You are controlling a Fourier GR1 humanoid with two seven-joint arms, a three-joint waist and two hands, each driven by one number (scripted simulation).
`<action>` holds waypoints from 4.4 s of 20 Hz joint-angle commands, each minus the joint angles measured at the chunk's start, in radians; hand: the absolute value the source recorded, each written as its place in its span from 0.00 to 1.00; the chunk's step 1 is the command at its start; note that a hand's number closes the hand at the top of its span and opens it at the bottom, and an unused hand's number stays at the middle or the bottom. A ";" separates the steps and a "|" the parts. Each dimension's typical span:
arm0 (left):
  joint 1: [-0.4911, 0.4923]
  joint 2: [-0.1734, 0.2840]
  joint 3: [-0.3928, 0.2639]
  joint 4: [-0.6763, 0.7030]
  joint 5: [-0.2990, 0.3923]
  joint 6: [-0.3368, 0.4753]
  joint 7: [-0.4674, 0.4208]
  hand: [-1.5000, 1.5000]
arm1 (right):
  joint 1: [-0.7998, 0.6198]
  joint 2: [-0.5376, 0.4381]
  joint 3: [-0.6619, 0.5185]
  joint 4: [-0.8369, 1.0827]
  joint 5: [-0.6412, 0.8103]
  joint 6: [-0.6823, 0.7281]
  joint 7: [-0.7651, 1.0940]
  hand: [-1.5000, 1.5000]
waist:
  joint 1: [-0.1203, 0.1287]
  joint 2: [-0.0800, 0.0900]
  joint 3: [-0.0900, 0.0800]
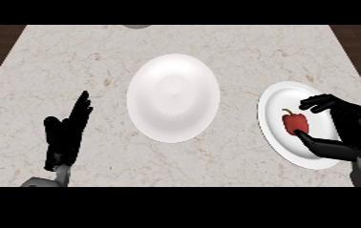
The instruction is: Pick the bell pepper from the plate and place it in the plate
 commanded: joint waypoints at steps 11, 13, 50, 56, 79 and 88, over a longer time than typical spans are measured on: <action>-0.041 -0.018 0.006 0.027 -0.013 -0.021 0.049 0.50 | -0.116 -0.296 0.010 0.300 0.411 0.022 -0.324 0.00 | 0.031 -0.009 -0.007; -0.023 -0.043 0.006 0.053 -0.033 0.008 0.025 0.50 | -0.089 -0.309 0.037 0.260 0.471 -0.009 -0.314 0.00 | 0.021 -0.011 -0.008; -0.034 -0.176 0.111 -0.023 -0.204 -0.078 0.122 0.50 | -0.244 -0.067 0.090 0.435 1.057 0.124 -0.137 0.00 | 0.024 -0.010 -0.007; -0.024 -0.193 0.134 0.021 -0.225 -0.110 0.081 0.50 | -0.289 -0.042 0.083 0.430 1.127 0.110 -0.144 1.00 | 0.022 -0.010 -0.007; -0.037 -0.221 0.116 0.030 -0.243 -0.161 0.075 0.50 | -0.477 0.505 0.068 0.363 1.294 -0.322 0.685 1.00 | 0.100 -0.021 -0.016; -0.082 -0.217 0.116 0.051 -0.250 -0.166 0.100 0.50 | -0.711 0.511 0.230 0.281 1.437 -0.551 1.288 1.00 | 0.121 -0.027 -0.014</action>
